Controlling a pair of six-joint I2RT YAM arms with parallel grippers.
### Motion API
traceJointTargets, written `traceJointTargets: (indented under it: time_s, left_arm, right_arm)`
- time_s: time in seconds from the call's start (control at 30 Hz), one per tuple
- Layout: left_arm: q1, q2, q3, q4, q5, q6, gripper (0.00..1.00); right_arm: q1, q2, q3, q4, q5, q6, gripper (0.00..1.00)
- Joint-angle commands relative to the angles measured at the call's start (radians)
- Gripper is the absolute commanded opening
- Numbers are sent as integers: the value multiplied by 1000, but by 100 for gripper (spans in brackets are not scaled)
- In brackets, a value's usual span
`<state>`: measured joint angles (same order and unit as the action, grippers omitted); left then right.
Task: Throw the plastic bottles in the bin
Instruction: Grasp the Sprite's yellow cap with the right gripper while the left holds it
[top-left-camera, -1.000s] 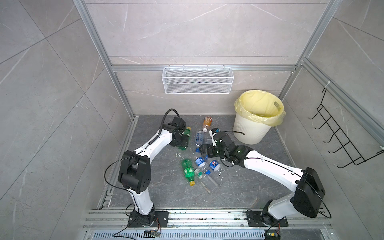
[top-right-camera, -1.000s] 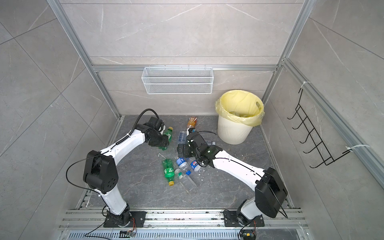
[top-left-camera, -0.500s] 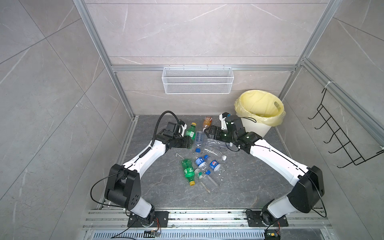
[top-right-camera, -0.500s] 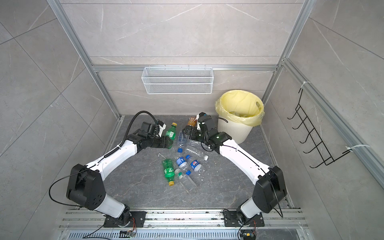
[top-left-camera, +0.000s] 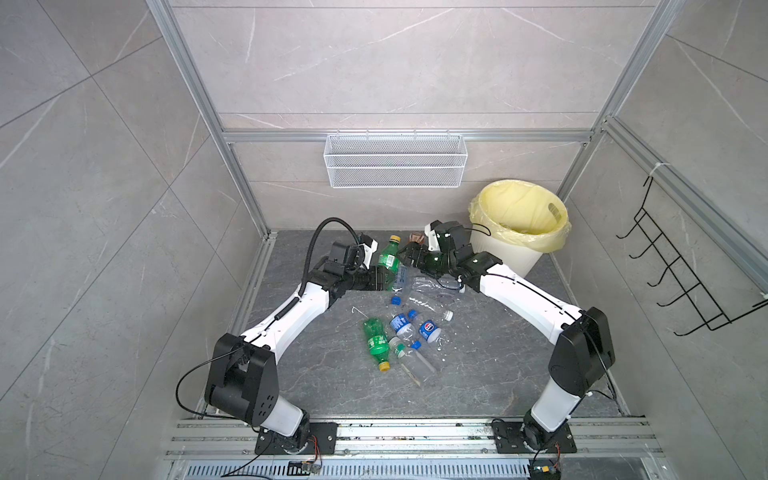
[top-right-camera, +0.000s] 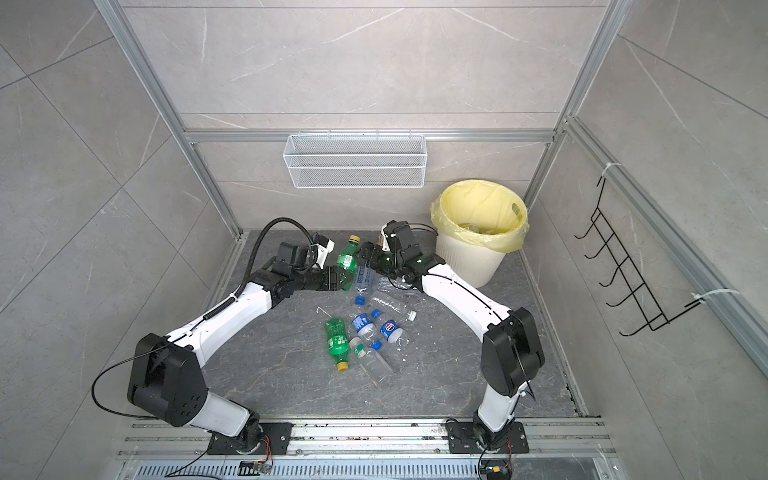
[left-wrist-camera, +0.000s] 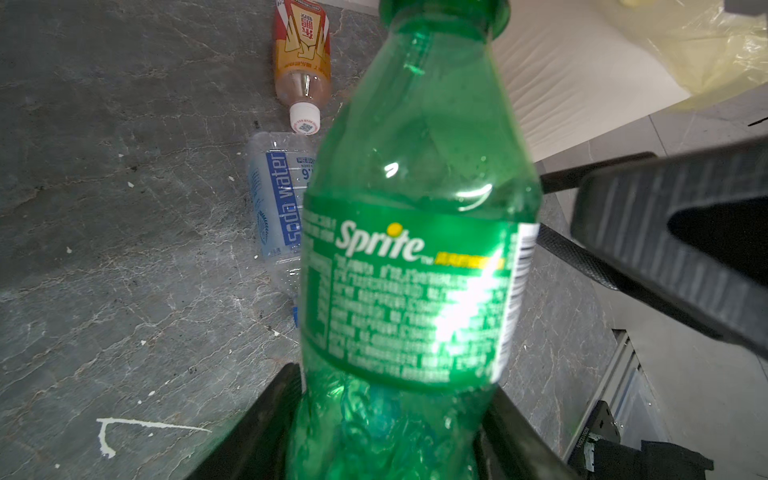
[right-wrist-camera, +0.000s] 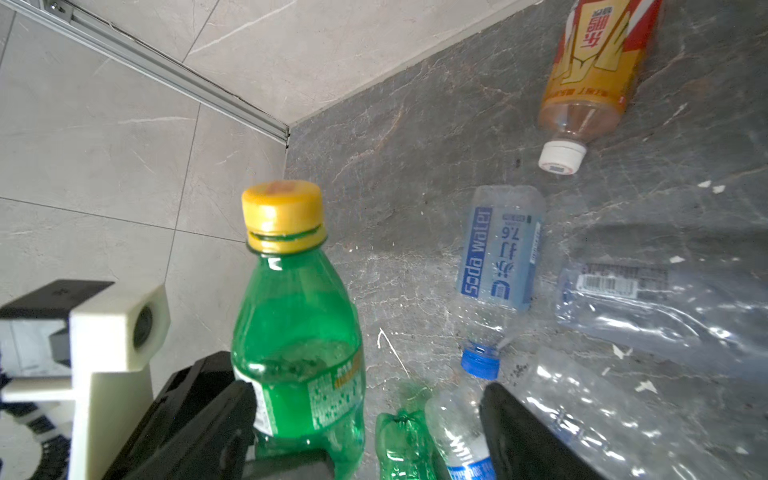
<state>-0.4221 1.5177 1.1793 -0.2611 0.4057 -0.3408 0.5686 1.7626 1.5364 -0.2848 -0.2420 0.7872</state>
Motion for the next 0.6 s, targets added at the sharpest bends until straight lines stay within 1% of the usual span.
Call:
traceJointTargets:
  time_s: [0.0, 0.13, 0.27, 0.57]
  left_arm:
    - [-6, -19, 6, 37, 45, -15, 51]
    - [-6, -14, 9, 37, 56, -18, 50]
    - [-7, -15, 12, 37, 60, -19, 51]
    - [-10, -13, 12, 40, 71, -21, 51]
  right_arm:
    - [-7, 44, 72, 41, -30, 39, 85]
    - [-11, 96, 127, 47, -40, 55, 81]
    - [-19, 140, 158, 58, -54, 79, 73]
    - [-19, 181, 198, 65, -74, 96, 58]
